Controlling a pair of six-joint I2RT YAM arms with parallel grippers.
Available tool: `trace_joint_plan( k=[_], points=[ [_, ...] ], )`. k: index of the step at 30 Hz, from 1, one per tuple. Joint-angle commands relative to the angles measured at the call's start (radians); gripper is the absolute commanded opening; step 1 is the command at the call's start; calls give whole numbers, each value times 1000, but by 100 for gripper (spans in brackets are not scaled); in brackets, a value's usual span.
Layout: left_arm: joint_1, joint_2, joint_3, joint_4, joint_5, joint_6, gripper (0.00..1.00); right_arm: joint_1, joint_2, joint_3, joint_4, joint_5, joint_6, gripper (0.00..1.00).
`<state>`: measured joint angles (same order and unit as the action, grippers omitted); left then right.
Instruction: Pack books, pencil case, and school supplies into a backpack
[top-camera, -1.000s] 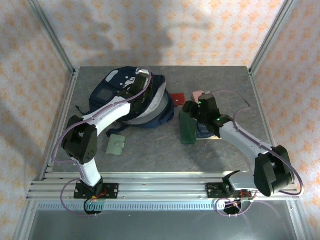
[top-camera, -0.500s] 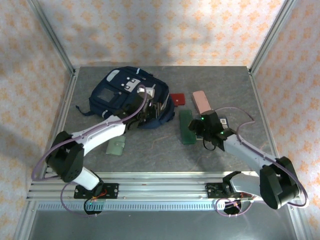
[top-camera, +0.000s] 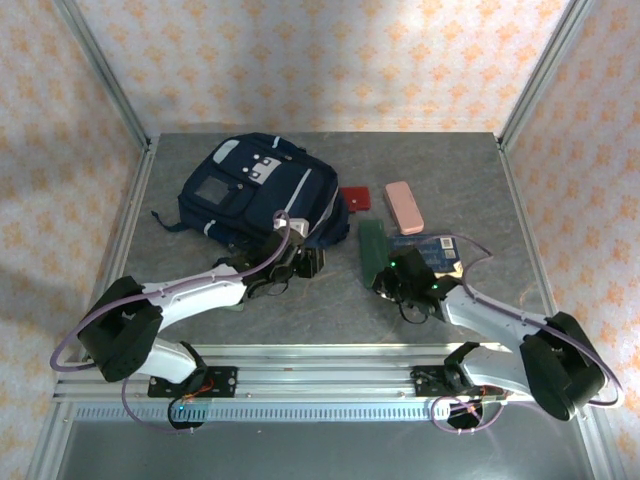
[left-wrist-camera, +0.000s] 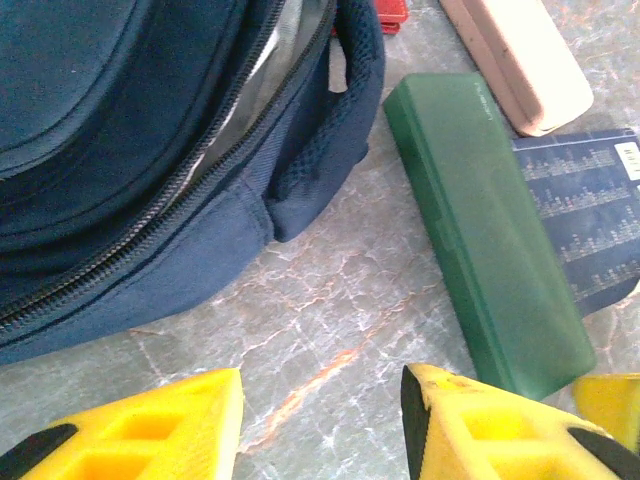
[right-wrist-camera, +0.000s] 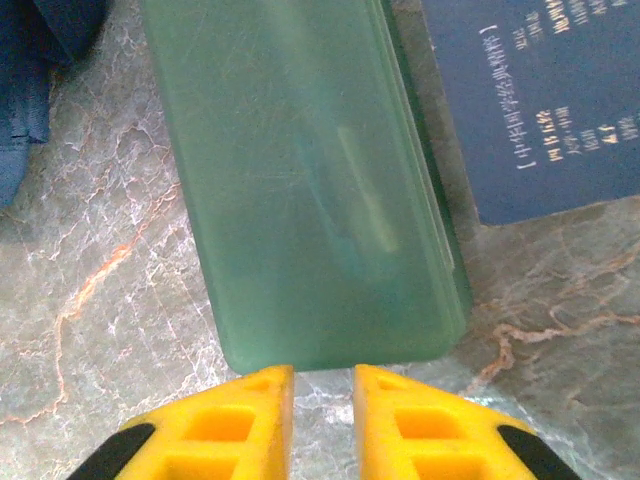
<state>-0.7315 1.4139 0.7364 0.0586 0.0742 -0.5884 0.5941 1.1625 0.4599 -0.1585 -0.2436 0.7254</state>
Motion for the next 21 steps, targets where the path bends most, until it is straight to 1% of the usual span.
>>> trace_joint_plan(
  k=[1,8,10,13,15,17,21],
  points=[
    [-17,0,14,40,9,-34,46,4,60,21,73,30,3,22],
    [-37,7,8,47,3,-53,46,-4,208,119,160,122,-34,23],
    [-42,8,1,56,1,-59,46,-21,252,147,188,145,-43,24],
    [-47,11,1,51,-2,-59,46,-70,325,197,208,145,-60,25],
    [-49,9,-2,49,-7,-59,46,-86,350,231,197,146,-80,29],
    [-50,2,-10,52,-10,-62,47,-88,340,250,174,149,-93,34],
    [-52,-9,-33,74,-10,-72,47,-92,257,224,122,195,-84,44]
  ],
)
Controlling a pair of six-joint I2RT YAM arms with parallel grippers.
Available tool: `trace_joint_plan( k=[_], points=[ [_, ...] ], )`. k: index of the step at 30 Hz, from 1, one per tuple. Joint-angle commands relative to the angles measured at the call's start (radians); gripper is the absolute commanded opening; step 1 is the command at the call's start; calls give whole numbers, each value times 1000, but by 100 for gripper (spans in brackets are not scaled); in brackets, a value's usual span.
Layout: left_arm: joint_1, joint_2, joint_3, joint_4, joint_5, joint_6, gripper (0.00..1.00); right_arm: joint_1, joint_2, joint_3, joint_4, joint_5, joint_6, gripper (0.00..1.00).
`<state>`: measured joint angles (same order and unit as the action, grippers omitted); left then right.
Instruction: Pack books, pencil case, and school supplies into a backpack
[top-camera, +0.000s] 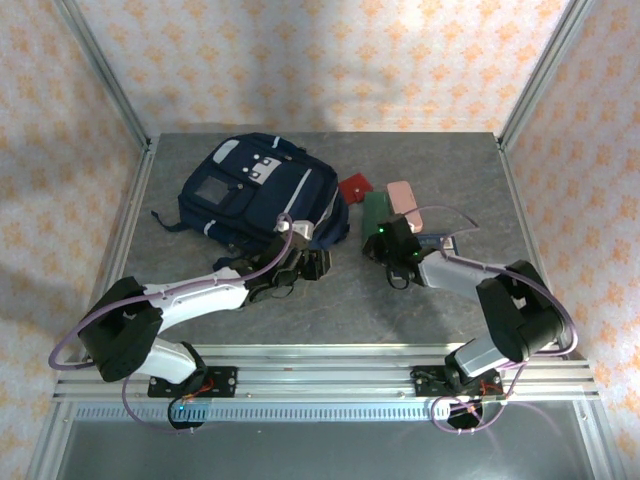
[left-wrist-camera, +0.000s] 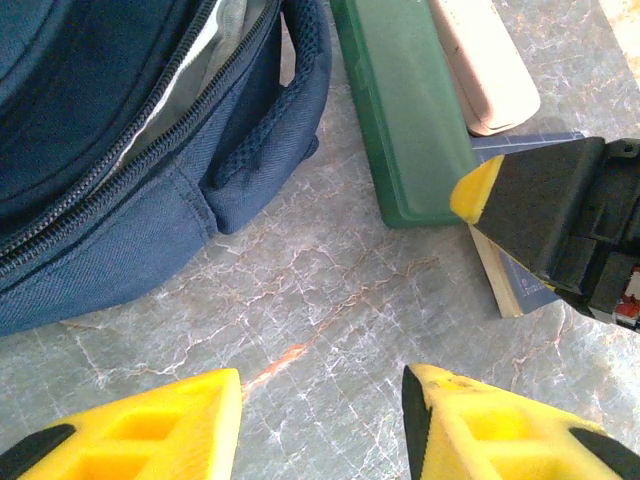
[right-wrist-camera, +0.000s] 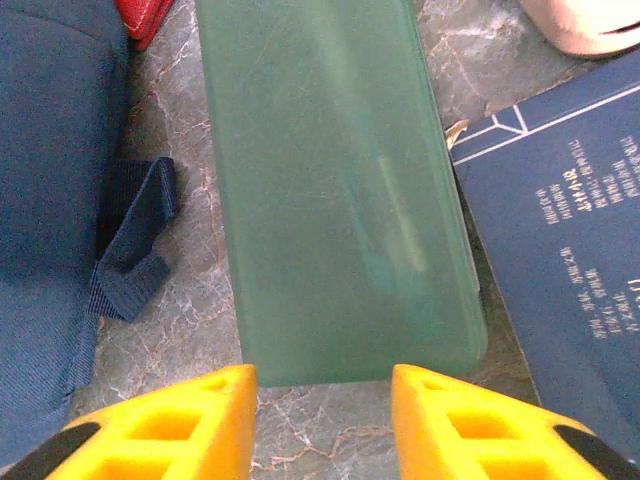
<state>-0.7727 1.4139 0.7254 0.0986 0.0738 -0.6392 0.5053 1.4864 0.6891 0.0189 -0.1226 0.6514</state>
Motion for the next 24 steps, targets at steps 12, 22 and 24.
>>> trace_joint_plan(
  k=[12,22,24],
  points=[
    [-13,56,22,72,32,-14,47,-75,-66,-113,-41,38,12,48],
    [-20,100,34,106,83,-8,47,119,-221,-298,-91,-33,149,43],
    [-26,127,53,113,101,-1,47,156,-271,-328,-125,-31,168,42]
  ],
)
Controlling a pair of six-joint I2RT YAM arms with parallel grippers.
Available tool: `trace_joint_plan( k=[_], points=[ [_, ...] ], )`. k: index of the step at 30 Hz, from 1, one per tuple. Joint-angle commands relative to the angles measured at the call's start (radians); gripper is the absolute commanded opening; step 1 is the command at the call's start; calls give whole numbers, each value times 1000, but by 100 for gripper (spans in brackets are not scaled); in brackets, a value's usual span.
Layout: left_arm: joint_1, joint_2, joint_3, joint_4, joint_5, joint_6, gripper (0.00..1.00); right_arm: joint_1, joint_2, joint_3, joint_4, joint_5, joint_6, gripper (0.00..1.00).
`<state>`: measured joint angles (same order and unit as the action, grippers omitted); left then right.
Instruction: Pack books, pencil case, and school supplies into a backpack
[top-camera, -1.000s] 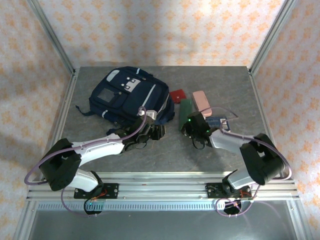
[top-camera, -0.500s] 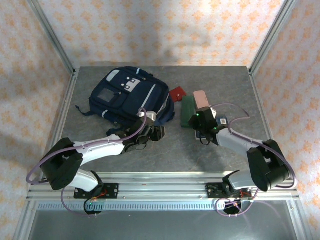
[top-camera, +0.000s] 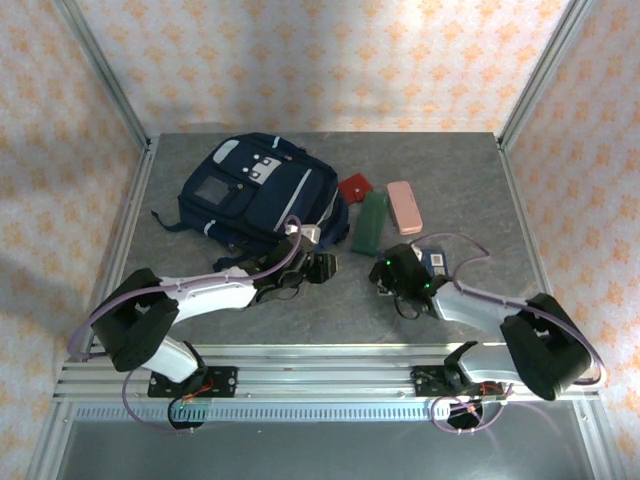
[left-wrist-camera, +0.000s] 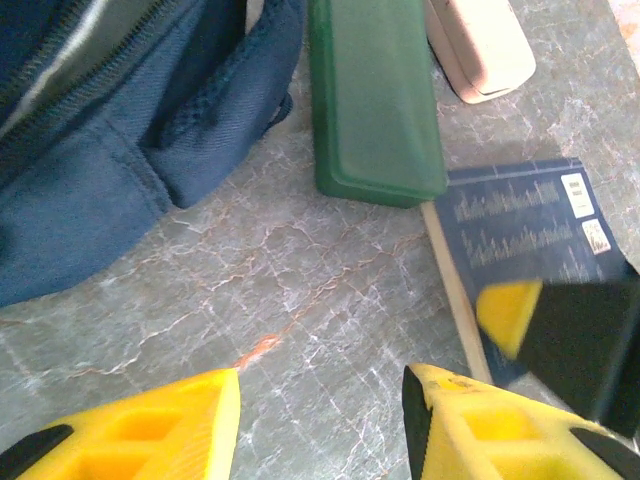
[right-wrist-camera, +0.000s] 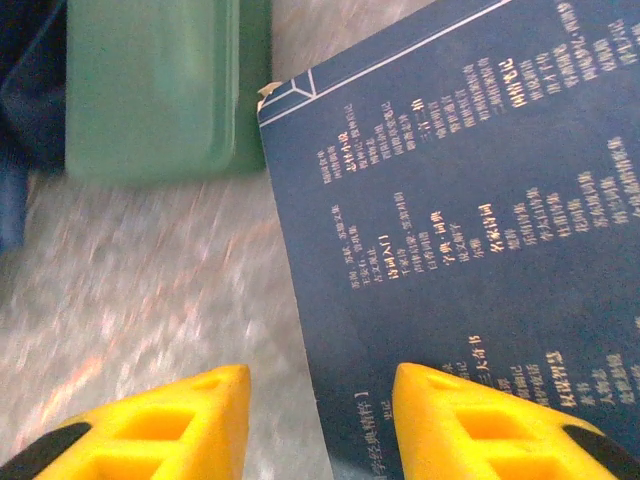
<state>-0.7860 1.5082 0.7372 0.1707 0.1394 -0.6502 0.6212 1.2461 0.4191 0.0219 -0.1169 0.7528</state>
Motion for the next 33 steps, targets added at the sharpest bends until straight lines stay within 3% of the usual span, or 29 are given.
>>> trace_joint_plan(
  k=[1,4,8,11,16,22,27,33],
  points=[
    [-17,45,52,42,44,13,47,48,-56,-66,-154,-31,72,42],
    [-31,94,97,35,65,31,47,51,-170,-63,-243,0,68,44],
    [-48,160,172,14,95,58,48,42,-341,-21,-392,90,140,60],
    [-59,214,228,1,123,96,48,-4,-429,-33,-452,89,205,64],
    [-76,323,345,-69,146,149,48,-93,-444,-67,-514,106,245,63],
    [-82,448,476,-149,120,213,49,-129,-413,-74,-523,140,272,62],
    [-82,529,565,-192,96,242,49,-159,-315,-74,-433,146,244,55],
    [-82,588,636,-239,62,277,49,-162,-199,-55,-391,167,195,30]
  ],
)
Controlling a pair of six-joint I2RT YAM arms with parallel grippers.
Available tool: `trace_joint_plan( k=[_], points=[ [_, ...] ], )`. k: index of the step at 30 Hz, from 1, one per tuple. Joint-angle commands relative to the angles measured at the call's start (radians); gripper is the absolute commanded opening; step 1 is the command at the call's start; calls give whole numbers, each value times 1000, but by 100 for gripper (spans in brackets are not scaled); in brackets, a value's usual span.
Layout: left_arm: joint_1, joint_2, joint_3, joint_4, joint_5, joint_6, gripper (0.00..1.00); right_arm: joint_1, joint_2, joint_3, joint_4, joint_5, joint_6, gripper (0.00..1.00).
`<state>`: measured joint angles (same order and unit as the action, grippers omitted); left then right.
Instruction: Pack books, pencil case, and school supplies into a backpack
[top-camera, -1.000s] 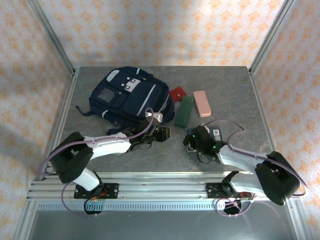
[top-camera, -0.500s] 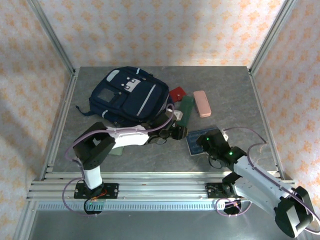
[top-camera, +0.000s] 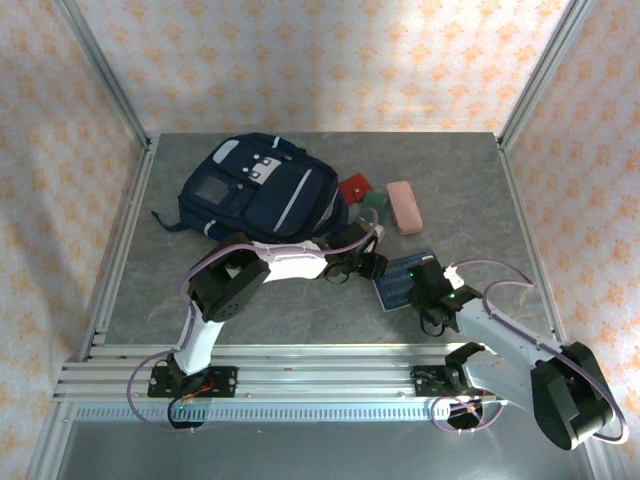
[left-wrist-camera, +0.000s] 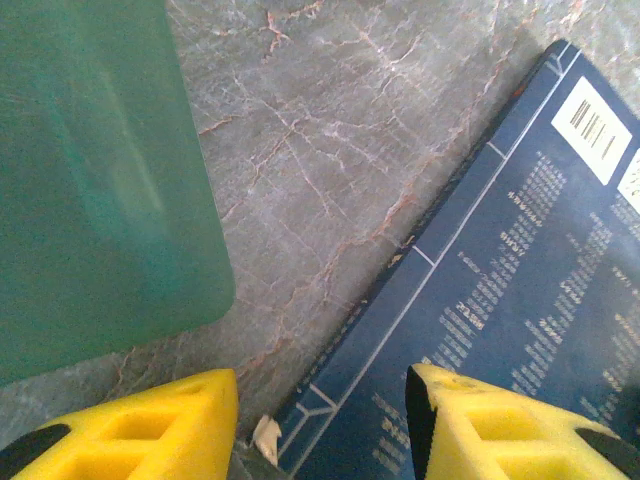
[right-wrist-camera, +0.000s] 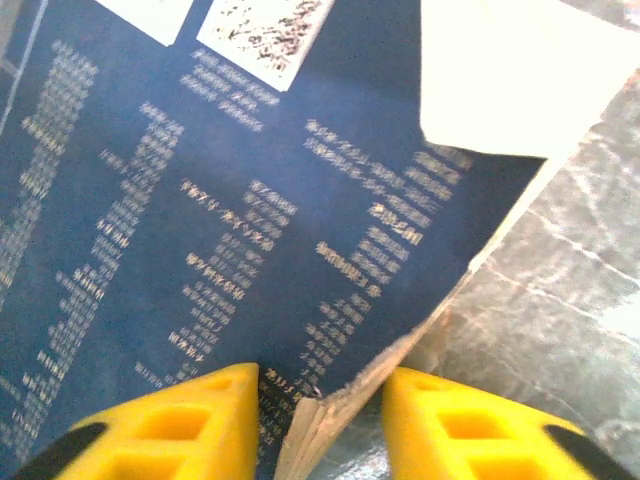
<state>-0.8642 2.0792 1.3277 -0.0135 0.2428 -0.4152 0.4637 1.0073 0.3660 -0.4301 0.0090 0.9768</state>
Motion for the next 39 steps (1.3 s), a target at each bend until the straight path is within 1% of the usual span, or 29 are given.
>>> trace_joint_plan(
  k=[1,2,7,10,17,21,23,24,27,29,31,34,39],
  points=[
    [-5,20,51,-55,-43,44,49,-4,51,3,56,55,-41,23],
    [-3,22,54,-56,-47,46,49,-5,58,9,46,68,-47,18],
    [-1,41,78,-64,-44,60,49,-5,53,6,50,65,-74,11],
    [-3,54,93,-79,2,60,48,-5,56,4,60,45,-87,10],
    [-5,42,24,-42,165,18,49,-5,61,-7,123,1,-110,11],
    [-7,50,17,-49,203,8,48,-5,83,-2,137,-13,-119,11],
    [-7,47,17,-60,177,1,48,-5,94,1,145,-21,-124,11],
    [-7,39,7,-42,190,2,48,-5,97,1,148,-24,-124,11],
    [-7,33,-7,13,295,-15,44,-5,103,-1,156,-29,-122,11],
    [-7,28,-10,48,374,-38,39,-5,103,-1,157,-30,-122,11],
    [-7,1,-31,110,426,-68,33,-5,102,-4,157,-26,-120,11],
    [-6,-48,-60,176,460,-96,28,-5,99,-14,167,-26,-115,11],
    [-6,-79,-82,197,487,-115,25,-5,112,-25,191,-32,-109,11]
  ],
)
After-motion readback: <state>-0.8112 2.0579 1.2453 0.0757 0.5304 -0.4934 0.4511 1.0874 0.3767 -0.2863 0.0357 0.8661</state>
